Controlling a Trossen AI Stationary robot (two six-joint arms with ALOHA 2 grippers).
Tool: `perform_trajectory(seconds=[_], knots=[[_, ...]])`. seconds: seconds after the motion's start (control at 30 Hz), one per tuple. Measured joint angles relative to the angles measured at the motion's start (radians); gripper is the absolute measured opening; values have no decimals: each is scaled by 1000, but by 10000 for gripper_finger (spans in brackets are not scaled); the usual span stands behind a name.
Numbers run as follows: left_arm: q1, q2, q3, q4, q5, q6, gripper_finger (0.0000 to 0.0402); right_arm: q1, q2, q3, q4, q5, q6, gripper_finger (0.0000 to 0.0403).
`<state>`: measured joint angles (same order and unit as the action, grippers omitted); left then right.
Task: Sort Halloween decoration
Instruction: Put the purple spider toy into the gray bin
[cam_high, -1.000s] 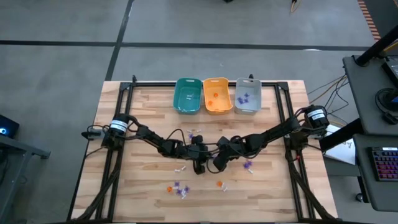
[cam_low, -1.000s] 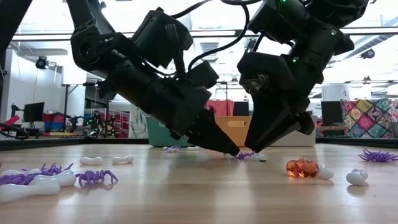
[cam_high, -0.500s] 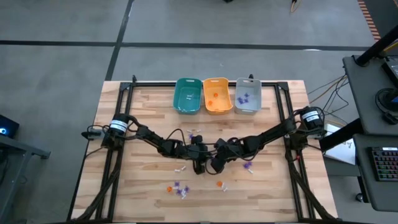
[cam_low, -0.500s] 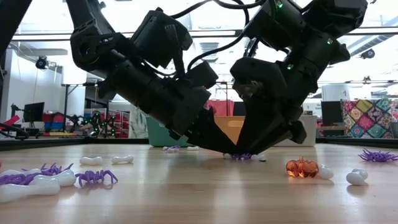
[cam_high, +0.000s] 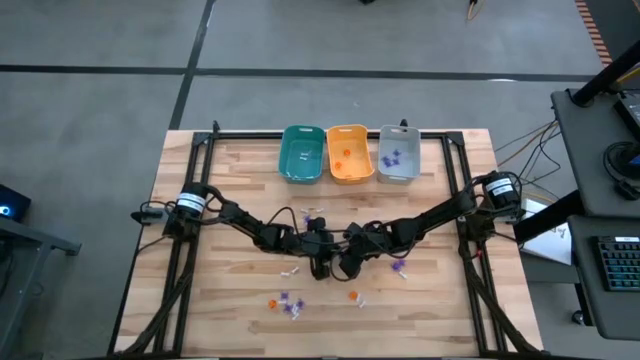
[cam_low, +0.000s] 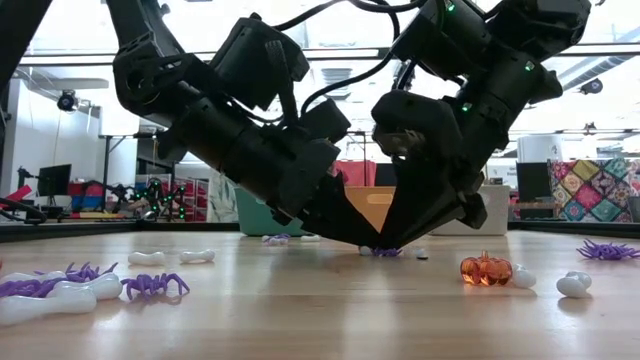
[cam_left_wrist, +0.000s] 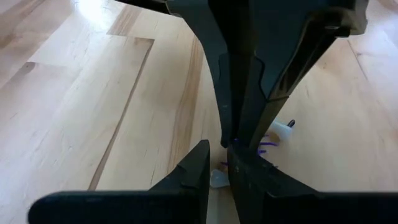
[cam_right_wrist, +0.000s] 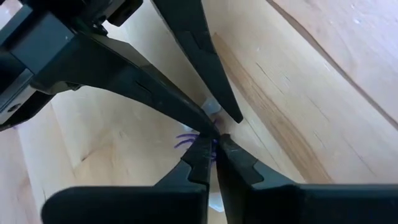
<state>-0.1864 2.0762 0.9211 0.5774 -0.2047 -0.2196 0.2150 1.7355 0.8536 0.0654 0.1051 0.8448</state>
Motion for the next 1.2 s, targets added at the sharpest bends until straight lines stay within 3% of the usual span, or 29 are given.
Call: perform_trajectory(seconds=[0.7,0.87,1.2], knots=[[-3,-121,-8,-42,-33,-5,39,0,-63,-2,-73,15,-44,8],[-7,-241,-50,-91,-74,16,39,-1,-96,-2,-71,29,-64,8],[-33,-551,-254,-84,-141,-6,39,-49,-169,0,-89,69,-138,8]])
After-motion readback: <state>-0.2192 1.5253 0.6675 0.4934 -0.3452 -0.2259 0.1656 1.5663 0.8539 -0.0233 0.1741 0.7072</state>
